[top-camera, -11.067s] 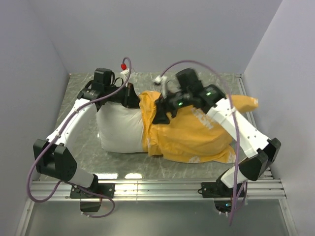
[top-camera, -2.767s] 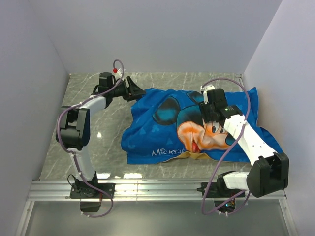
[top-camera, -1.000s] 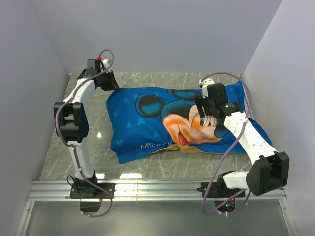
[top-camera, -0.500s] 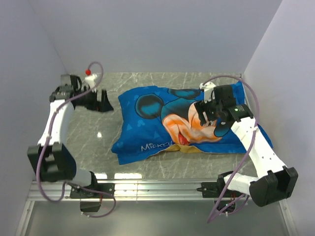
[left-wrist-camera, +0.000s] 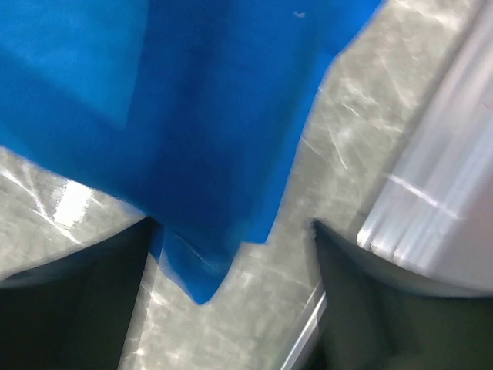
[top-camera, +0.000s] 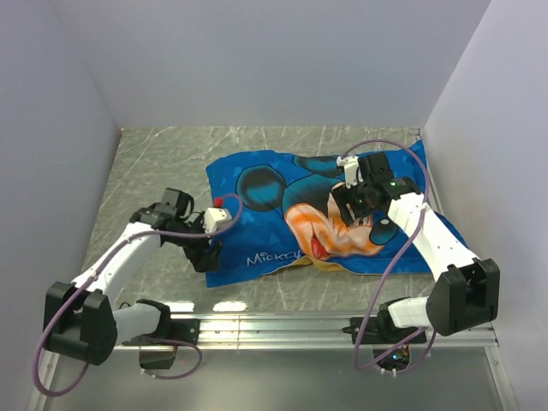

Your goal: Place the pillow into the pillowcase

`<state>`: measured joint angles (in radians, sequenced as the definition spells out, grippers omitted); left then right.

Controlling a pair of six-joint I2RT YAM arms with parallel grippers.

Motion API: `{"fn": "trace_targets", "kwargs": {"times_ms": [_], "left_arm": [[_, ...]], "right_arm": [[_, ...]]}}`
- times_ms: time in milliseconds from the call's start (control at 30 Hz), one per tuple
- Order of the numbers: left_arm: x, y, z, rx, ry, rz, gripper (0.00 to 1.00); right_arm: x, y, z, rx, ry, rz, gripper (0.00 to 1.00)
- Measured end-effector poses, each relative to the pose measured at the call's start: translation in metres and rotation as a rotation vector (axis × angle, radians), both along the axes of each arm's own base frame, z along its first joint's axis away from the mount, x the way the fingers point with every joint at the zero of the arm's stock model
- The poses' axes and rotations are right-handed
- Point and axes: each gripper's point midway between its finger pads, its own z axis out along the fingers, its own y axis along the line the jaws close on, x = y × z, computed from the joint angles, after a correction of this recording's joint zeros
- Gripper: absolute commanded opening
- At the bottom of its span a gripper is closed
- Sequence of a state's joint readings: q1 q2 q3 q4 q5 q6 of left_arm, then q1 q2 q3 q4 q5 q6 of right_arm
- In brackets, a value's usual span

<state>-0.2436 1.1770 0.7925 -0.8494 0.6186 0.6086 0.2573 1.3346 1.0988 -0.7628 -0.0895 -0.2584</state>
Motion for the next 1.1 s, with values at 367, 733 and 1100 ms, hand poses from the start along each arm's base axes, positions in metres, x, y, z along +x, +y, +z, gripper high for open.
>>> {"fn": "trace_targets", "kwargs": {"times_ms": [367,733,1100], "left_arm": [[0.084,0.100,-0.040,0.227,-0.077,0.344,0.00],[0.105,0.132,0.041,0.203,-0.251,0.352,0.99],[0.075,0.087,0.016,0.156,-0.186,0.261,0.99]], "right_arm": [[0.017,0.010,0.000,0.024,-0.019,0.013,0.80],[0.033,0.014,0.035,0.046,-0.095,0.059,0.83],[-0.077,-0.053,0.032,-0.215,-0.247,0.186,0.85]]}}
